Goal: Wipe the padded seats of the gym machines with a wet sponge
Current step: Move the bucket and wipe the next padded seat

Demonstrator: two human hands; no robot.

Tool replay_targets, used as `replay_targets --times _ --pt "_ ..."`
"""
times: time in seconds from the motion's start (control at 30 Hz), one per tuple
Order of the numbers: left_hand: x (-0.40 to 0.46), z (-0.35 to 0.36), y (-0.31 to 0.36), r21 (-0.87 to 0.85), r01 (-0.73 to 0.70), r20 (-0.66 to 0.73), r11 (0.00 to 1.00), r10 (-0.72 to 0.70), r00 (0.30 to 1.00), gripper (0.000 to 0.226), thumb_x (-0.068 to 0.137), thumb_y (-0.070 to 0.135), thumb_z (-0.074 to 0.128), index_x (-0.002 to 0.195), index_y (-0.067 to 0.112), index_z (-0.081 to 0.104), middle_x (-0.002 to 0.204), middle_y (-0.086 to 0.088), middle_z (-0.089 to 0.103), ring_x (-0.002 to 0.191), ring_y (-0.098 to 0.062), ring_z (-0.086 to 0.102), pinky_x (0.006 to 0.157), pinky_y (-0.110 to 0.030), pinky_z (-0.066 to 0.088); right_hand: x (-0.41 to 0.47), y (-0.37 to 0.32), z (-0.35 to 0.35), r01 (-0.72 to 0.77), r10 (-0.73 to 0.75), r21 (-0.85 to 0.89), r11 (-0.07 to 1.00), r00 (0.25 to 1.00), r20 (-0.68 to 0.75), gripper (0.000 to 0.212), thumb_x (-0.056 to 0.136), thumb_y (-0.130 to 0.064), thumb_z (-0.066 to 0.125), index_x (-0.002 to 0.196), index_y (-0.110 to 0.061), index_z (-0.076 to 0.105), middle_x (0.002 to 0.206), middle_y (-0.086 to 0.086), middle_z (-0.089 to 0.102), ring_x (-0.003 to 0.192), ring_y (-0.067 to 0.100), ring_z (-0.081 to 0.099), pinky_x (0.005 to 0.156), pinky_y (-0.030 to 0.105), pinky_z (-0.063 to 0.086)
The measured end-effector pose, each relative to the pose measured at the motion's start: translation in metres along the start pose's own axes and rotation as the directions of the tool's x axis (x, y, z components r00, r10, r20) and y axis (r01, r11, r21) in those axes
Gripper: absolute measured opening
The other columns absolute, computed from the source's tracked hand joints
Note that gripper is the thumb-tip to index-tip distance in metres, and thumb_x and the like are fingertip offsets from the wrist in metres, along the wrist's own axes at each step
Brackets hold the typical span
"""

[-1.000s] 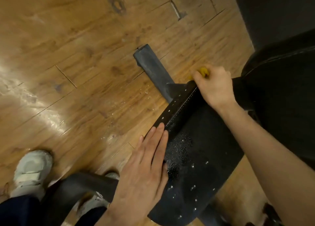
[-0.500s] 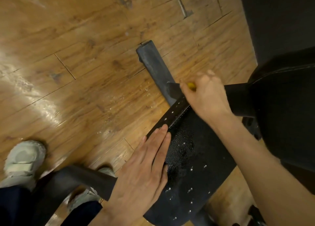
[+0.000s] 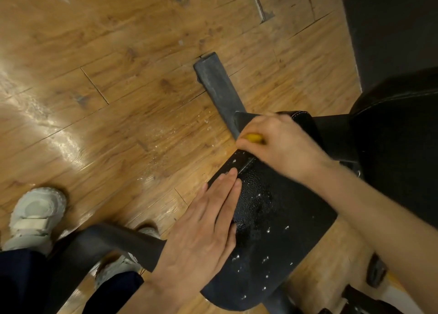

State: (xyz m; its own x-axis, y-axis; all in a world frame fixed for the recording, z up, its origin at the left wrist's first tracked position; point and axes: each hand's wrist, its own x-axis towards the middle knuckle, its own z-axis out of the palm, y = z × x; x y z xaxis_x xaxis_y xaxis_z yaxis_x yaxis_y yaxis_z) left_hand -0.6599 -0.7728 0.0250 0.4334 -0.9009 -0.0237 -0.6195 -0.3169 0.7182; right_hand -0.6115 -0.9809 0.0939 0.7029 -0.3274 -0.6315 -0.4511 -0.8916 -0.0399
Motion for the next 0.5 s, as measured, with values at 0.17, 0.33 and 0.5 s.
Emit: replay_targets --times 0.17,0.33,0.5 --pt "0.001 0.0 0.0 0.001 0.001 -0.004 1.0 -0.001 1.0 0.061 0.096 0.026 0.042 0.149 -0.002 0.032 0.159 -0.017 0.025 0.147 -0.026 0.028 0.116 -0.043 0.027 0.033 0.016 0.004 -0.32 0.303 -0.097 0.943 0.94 -0.155 0.03 0.094 -0.04 0.056 0.104 -0.013 0.064 0.105 0.006 0.054 0.104 0.024 0.053 0.088 0.035 0.044" --pt "0.0 0.0 -0.001 0.025 -0.011 0.003 1.0 0.011 1.0 0.062 0.096 0.025 0.044 0.15 -0.003 0.029 0.16 -0.018 0.022 0.148 -0.027 0.026 0.117 -0.044 0.026 -0.007 -0.011 0.024 0.07 -0.07 0.003 0.998 0.996 -0.052 0.027 0.094 -0.042 0.053 0.088 -0.021 0.07 0.095 -0.003 0.06 0.097 0.015 0.052 0.091 0.036 0.046" --pt "0.001 0.0 -0.001 0.013 -0.004 0.004 1.0 0.004 1.0 0.062 0.096 0.028 0.042 0.15 -0.001 0.029 0.159 -0.017 0.025 0.147 -0.027 0.029 0.115 -0.045 0.028 0.041 0.034 -0.007 -0.365 0.361 0.003 0.931 0.92 -0.152 0.025 0.095 -0.039 0.055 0.098 -0.015 0.062 0.103 0.005 0.052 0.098 0.024 0.054 0.085 0.039 0.048"
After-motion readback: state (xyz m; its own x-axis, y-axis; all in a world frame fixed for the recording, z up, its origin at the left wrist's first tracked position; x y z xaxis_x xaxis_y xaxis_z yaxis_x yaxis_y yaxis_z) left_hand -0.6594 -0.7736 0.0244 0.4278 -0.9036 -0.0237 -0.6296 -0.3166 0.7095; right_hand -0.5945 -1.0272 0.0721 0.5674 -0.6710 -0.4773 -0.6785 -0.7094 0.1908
